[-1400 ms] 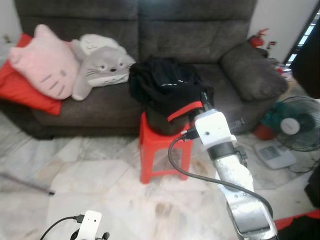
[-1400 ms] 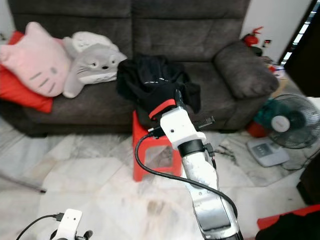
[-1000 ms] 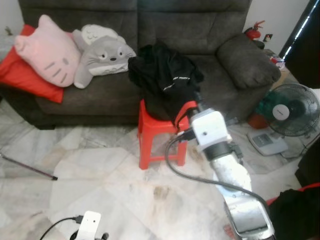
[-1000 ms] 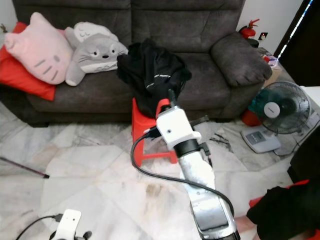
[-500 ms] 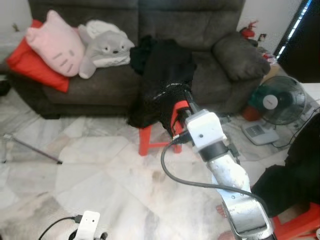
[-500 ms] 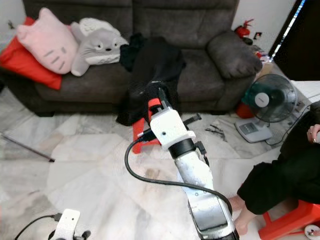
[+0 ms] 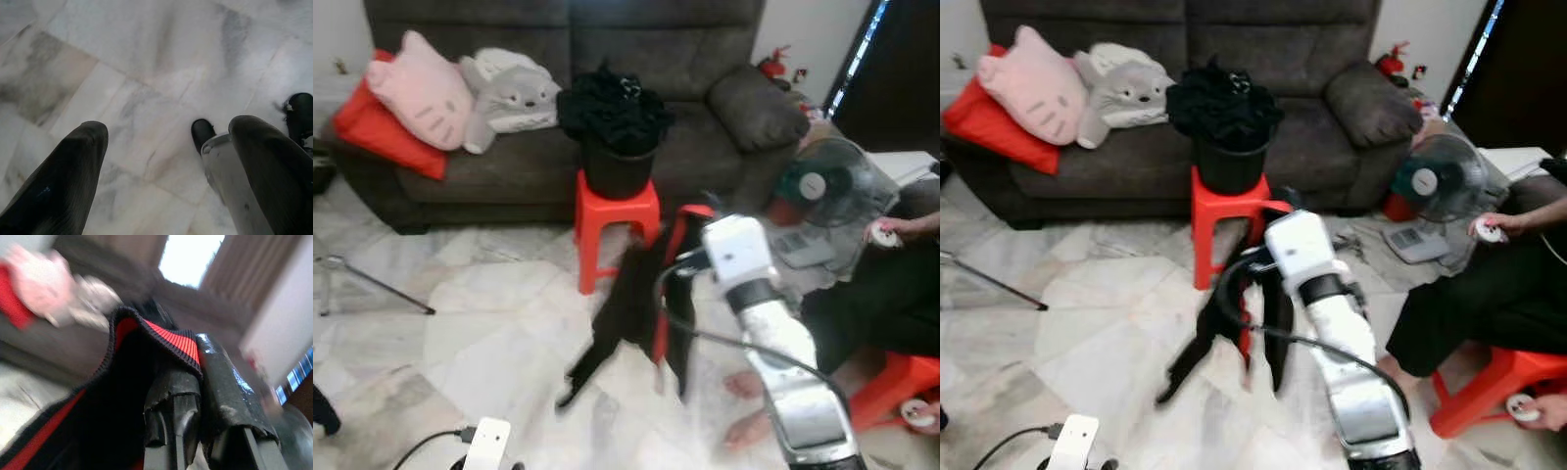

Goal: Hang hanger

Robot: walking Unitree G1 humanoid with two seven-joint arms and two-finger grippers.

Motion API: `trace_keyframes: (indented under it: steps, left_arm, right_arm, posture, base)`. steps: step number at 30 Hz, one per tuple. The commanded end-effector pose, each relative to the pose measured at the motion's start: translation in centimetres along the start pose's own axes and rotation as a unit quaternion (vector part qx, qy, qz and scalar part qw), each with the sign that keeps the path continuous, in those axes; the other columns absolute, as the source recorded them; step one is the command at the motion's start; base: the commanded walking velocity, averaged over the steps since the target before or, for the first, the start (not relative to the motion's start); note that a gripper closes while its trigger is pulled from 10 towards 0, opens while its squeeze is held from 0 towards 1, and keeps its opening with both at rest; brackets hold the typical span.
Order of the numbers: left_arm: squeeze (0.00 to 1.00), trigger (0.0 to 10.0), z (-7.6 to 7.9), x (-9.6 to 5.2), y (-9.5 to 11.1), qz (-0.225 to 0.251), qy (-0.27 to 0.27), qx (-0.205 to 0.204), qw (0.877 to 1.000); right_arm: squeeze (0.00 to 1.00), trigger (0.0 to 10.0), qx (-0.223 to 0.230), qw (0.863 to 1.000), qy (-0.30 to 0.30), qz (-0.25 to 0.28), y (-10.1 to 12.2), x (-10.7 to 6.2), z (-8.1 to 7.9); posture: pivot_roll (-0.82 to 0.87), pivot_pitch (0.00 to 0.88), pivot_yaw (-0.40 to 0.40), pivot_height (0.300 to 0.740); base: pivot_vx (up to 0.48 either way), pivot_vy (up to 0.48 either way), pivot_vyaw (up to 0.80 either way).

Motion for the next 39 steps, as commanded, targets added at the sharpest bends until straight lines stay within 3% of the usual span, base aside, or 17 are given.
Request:
trace_keyframes:
  steps: [1, 4, 7, 15, 17, 26, 39]
  left_arm:
    - [0.0, 10.0, 0.2, 0.0, -0.3, -0.008, -0.003, 0.009, 1.0]
    - [0.0, 10.0, 0.2, 0.0, -0.3, -0.008, -0.003, 0.01, 1.0]
    - [0.0, 10.0, 0.2, 0.0, -0.3, -0.008, -0.001, 0.007, 1.0]
    - [0.0, 10.0, 0.0, -0.1, -0.5, -0.011, 0.0, 0.01, 1.0]
    - [0.0, 10.0, 0.1, -0.1, -0.6, -0.012, -0.001, 0.01, 1.0]
    - [0.0, 10.0, 0.0, -0.2, -0.9, -0.015, 0.005, 0.005, 1.0]
    - [0.0, 10.0, -0.1, -0.3, -1.2, -0.016, 0.008, 0.001, 1.0]
  right_arm:
    - [0.0, 10.0, 0.053, 0.995, -0.057, -0.068, -2.8, -0.3, 1.7]
    - [0.0, 10.0, 0.117, 0.982, -0.089, -0.121, -5.5, -0.9, 2.2]
    - [0.0, 10.0, 0.13, 0.977, -0.106, -0.134, -6.4, -1.2, 2.4]
    - [0.0, 10.0, 0.112, 0.981, -0.119, -0.108, -5.5, -1.0, 2.5]
    - [0.0, 10.0, 0.133, 0.978, -0.129, -0.099, -5.2, -0.8, 2.7]
    - [0.0, 10.0, 0.125, 0.982, -0.116, -0.078, -4.5, -0.6, 2.3]
    - [0.0, 10.0, 0.132, 0.983, -0.112, -0.067, -4.3, -0.5, 2.0]
  posture:
    - [-0.12, 0.07, -0.009, 0.74]
    - [-0.1, 0.069, -0.009, 0.74]
    - [-0.1, 0.069, -0.01, 0.74]
    - [-0.09, 0.052, -0.007, 0.74]
    - [-0.09, 0.048, -0.008, 0.74]
    - [-0.1, 0.017, -0.008, 0.74]
    - [-0.09, 0.0, -0.007, 0.74]
  base:
    - [0.0, 0.0, 0.0]
    - [0.0, 0.0, 0.0]
    - [0.0, 0.0, 0.0]
    - [0.0, 0.0, 0.0]
    - [0.0, 0.0, 0.0]
    - [0.0, 0.0, 0.0]
    - [0.0, 0.0, 0.8]
Point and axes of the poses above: a point about 5 cm out from each wrist's last joint towards the gripper, its own x axis pointing out of the wrist towards the gripper, its own y axis along the axis of the wrist's last joint, z = x × y, the point moved 1 cm from there along x, pointing out of the wrist towards the gripper, and after that the axes turned 2 degrees about -x, right-handed, at the moved point
